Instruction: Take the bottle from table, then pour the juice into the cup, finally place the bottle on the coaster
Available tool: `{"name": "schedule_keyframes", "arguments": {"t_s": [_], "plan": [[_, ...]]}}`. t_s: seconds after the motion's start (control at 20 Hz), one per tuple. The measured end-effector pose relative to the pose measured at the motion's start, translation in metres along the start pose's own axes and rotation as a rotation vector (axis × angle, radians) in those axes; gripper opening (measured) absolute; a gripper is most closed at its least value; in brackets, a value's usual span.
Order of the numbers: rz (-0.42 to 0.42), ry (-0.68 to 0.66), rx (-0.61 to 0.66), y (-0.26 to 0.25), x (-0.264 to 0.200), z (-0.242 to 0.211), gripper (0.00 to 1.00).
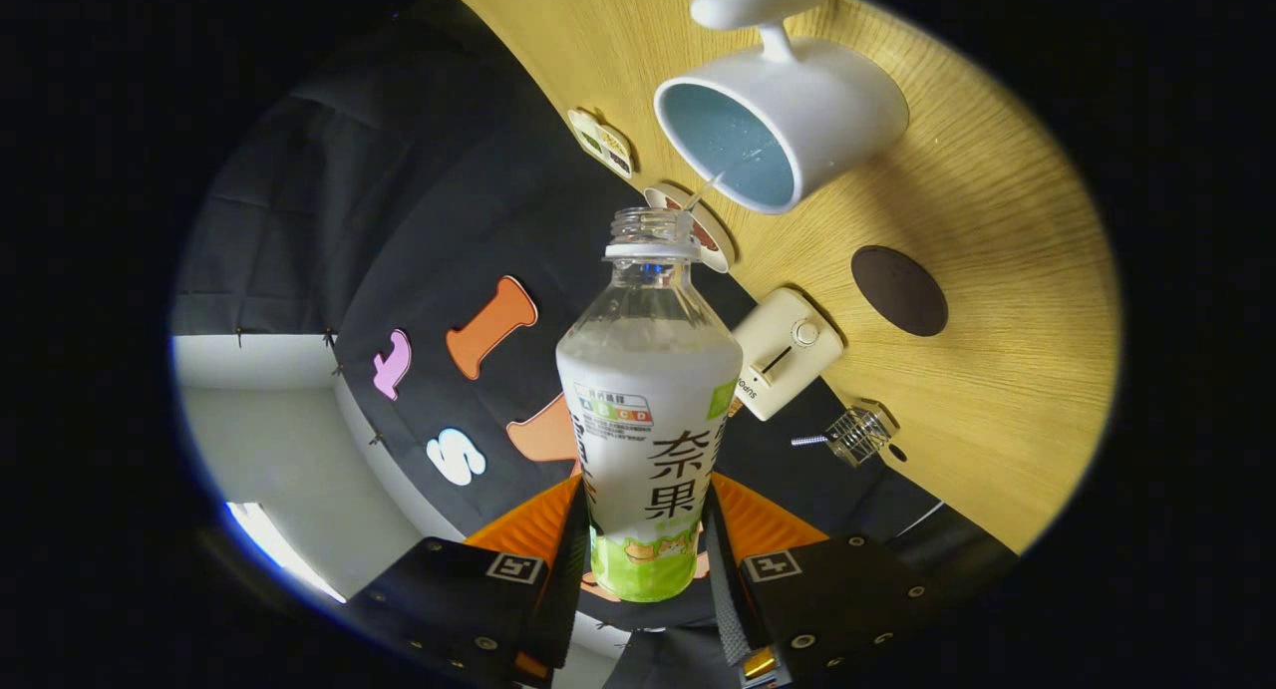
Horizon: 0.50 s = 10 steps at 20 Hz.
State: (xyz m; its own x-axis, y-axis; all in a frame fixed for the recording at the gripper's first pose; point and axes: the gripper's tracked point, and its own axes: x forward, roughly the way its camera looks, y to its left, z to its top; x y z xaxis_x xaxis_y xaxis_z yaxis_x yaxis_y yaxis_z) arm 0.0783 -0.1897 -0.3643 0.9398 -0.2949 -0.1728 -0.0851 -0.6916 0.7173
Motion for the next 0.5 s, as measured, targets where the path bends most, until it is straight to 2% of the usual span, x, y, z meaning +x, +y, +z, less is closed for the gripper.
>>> {"name": "schedule_keyframes", "arguments": {"t_s": [0.5], "plan": [[-0.148,-0.005,-0.358,-0.049,-0.009,0.019,0.58]]}}
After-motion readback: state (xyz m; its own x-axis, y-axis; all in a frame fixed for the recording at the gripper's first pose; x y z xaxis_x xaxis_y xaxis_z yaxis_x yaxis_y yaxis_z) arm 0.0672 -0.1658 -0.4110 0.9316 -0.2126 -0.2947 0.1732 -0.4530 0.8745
